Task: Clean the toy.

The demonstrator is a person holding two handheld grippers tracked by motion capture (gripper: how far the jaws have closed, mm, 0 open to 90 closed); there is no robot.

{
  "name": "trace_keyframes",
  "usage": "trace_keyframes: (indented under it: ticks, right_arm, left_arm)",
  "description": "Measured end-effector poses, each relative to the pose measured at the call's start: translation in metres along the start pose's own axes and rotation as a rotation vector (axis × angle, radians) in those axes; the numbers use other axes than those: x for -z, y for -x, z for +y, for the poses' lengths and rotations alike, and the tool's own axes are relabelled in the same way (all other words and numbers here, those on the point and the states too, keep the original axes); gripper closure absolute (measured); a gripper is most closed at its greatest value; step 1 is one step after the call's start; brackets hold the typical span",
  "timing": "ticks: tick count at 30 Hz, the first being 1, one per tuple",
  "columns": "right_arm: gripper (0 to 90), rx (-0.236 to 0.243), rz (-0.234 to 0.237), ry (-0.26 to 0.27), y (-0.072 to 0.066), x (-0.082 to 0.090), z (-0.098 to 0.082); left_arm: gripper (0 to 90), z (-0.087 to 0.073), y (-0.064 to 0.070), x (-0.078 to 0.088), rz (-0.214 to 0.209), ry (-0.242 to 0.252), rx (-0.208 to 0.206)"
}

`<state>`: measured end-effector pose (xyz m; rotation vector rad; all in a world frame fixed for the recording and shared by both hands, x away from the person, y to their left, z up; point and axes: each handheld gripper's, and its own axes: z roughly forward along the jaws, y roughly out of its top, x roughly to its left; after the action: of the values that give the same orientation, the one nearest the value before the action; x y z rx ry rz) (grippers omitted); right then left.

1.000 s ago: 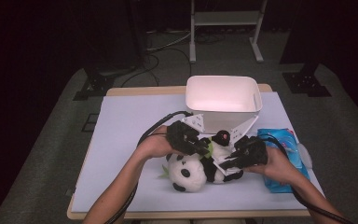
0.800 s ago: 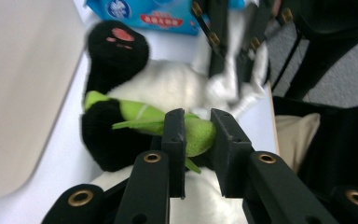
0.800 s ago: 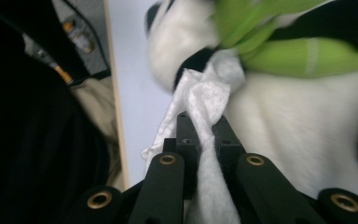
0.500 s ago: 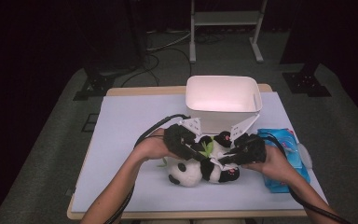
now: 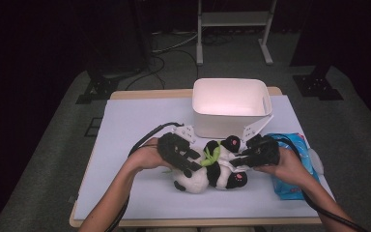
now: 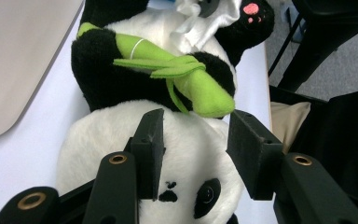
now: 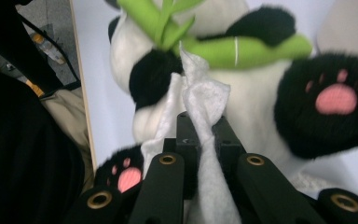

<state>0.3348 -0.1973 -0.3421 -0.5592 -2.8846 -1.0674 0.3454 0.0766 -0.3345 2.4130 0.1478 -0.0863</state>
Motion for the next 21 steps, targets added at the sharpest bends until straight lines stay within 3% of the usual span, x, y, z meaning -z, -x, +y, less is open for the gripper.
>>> trace_keyframes:
  ticks: [5, 10, 21]
  right_arm:
    - [83.8, 0.01, -0.004, 0.003, 0.003, -0.011, 0.017]
    - [83.8, 0.009, -0.005, 0.001, 0.004, -0.016, 0.02]
    - [83.6, -0.064, -0.004, 0.021, 0.005, -0.005, -0.009]
  left_arm:
    - [55.7, -0.002, 0.004, -0.003, -0.006, 0.002, -0.008]
    - [55.8, -0.005, 0.003, -0.003, -0.003, 0.015, -0.001]
    - [53.8, -0.005, 0.005, -0.004, -0.007, 0.021, -0.002]
